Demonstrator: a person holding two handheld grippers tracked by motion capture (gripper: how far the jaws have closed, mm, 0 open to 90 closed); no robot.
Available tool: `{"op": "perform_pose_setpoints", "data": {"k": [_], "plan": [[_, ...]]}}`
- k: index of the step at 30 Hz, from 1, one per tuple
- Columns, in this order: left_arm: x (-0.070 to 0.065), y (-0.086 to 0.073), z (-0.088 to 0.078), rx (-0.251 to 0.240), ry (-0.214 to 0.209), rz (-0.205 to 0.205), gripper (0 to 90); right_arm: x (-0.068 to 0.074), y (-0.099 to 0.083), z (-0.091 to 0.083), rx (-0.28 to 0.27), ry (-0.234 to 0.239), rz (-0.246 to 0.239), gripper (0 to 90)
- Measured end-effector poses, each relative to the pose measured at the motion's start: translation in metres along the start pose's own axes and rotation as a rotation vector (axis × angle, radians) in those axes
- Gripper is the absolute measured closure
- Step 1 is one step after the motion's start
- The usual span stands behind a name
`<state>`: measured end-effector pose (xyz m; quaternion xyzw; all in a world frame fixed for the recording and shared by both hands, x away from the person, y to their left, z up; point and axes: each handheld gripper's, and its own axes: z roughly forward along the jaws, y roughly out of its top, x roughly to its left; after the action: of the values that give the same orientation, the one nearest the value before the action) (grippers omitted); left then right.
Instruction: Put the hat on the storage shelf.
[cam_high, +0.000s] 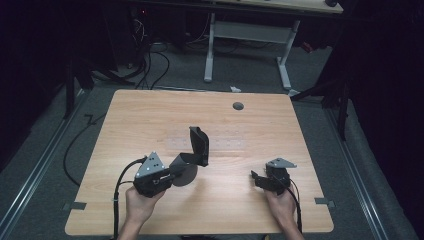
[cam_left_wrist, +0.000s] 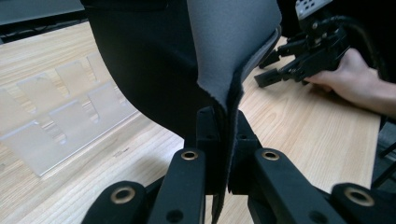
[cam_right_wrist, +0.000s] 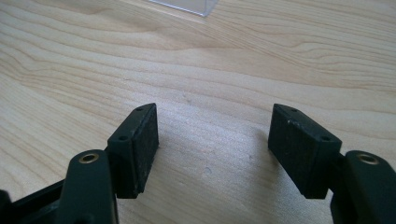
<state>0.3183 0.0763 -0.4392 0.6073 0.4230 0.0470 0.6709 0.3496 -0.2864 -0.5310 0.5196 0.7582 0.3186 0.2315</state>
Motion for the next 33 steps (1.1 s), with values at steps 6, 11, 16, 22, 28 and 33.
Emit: {"op": "perform_pose_setpoints", "data": {"k": [6, 11, 16, 22, 28, 33], "plan": [[0.002, 0.009, 0.000, -0.015, 0.010, 0.009, 86.3, 0.000, 0.000, 0.000, 0.000, -0.001, 0.001, 33.6], [0.005, 0.017, 0.000, -0.048, 0.018, 0.000, 86.3, 0.000, 0.000, 0.000, 0.000, 0.000, 0.001, 33.5], [0.007, 0.022, 0.000, -0.066, 0.020, 0.017, 86.3, 0.000, 0.000, 0.000, 0.000, 0.001, -0.001, 33.1], [0.015, 0.029, 0.003, -0.096, 0.036, -0.006, 86.3, 0.000, 0.000, 0.000, 0.001, 0.001, -0.001, 33.0], [0.019, 0.037, 0.004, -0.110, 0.043, -0.015, 86.3, 0.000, 0.000, 0.000, 0.001, 0.001, -0.001, 33.0], [0.021, 0.045, 0.006, -0.129, 0.060, -0.006, 86.3, 0.000, 0.000, 0.000, 0.000, 0.001, -0.001, 33.0]]}}
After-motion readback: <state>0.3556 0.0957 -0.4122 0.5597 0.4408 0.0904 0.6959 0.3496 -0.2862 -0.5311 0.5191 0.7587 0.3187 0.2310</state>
